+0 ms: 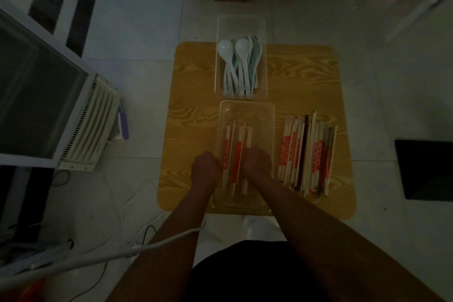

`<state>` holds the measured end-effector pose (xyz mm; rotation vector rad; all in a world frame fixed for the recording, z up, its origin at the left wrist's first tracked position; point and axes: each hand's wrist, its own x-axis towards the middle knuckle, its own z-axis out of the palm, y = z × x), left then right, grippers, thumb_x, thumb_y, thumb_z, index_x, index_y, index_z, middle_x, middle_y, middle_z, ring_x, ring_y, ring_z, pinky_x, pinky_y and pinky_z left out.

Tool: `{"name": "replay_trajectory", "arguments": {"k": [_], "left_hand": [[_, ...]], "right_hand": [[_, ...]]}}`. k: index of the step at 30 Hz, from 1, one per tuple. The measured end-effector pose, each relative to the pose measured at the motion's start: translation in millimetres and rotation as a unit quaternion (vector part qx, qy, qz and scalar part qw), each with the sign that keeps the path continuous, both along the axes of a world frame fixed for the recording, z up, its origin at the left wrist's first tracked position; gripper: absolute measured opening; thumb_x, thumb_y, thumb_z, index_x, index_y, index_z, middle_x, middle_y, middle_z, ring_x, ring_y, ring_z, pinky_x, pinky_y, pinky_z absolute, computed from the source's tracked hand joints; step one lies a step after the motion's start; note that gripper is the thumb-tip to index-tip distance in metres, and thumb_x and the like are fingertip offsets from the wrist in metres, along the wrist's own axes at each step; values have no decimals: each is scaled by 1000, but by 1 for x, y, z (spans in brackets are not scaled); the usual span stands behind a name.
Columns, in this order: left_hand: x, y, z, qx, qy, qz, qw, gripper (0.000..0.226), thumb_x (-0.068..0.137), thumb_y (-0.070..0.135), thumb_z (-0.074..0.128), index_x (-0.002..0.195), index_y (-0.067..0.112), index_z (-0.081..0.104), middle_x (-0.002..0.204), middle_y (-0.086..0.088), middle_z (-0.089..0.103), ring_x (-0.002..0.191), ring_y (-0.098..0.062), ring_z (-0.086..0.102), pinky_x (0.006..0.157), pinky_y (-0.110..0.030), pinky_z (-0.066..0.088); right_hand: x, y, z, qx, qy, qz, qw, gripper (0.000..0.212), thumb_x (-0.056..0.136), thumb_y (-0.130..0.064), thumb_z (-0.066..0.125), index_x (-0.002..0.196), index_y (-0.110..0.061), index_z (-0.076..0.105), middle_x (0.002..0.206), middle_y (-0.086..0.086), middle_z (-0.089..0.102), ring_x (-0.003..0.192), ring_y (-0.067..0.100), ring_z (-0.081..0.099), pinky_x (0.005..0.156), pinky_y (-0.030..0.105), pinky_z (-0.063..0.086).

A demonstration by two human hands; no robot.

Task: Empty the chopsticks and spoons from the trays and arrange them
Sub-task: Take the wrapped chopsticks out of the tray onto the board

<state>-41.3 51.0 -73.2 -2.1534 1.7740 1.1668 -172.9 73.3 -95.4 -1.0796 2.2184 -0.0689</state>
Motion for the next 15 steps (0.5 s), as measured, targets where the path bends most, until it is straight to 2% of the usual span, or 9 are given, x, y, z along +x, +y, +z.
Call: {"name": "replay_trajectory", "arguments": {"k": [5,8,11,13,15], "left_hand": [[0,0,-2,-1,5,10,1000,20,91,20,50,89,2,59,91,-20,68,76,-35,70,71,-42,59],[1,-2,-4,10,0,21,1000,20,91,21,50,91,4,60,91,-18,69,75,-34,70,70,-42,60],[3,-4,-8,22,-6,15,1000,19,90,23,49,88,6,59,89,-17,69,73,-34,70,69,-42,60],[4,-5,-7,31,-10,16,999,19,91,23,51,85,6,58,87,-16,69,70,-32,69,65,-38,59],[4,-6,-6,40,-12,19,999,22,93,23,52,83,5,60,81,-15,69,60,-27,69,51,-28,54]], "right_hand": [[1,-4,1,14,-28,-19,999,29,97,-22,48,100,-7,73,101,14,72,95,31,69,67,27,46],[-3,-11,5,26,-72,-35,996,25,95,-24,53,91,-9,71,89,12,73,78,27,72,70,34,60],[-26,-28,28,45,-126,6,991,24,92,-26,61,76,-9,69,72,7,71,60,19,70,63,32,60],[-55,-37,49,56,-195,24,979,21,89,-18,67,80,-1,73,73,13,73,64,22,72,64,35,62],[-92,-38,66,38,-238,-9,970,19,89,-12,67,87,6,73,81,20,73,72,27,73,65,36,62]]}}
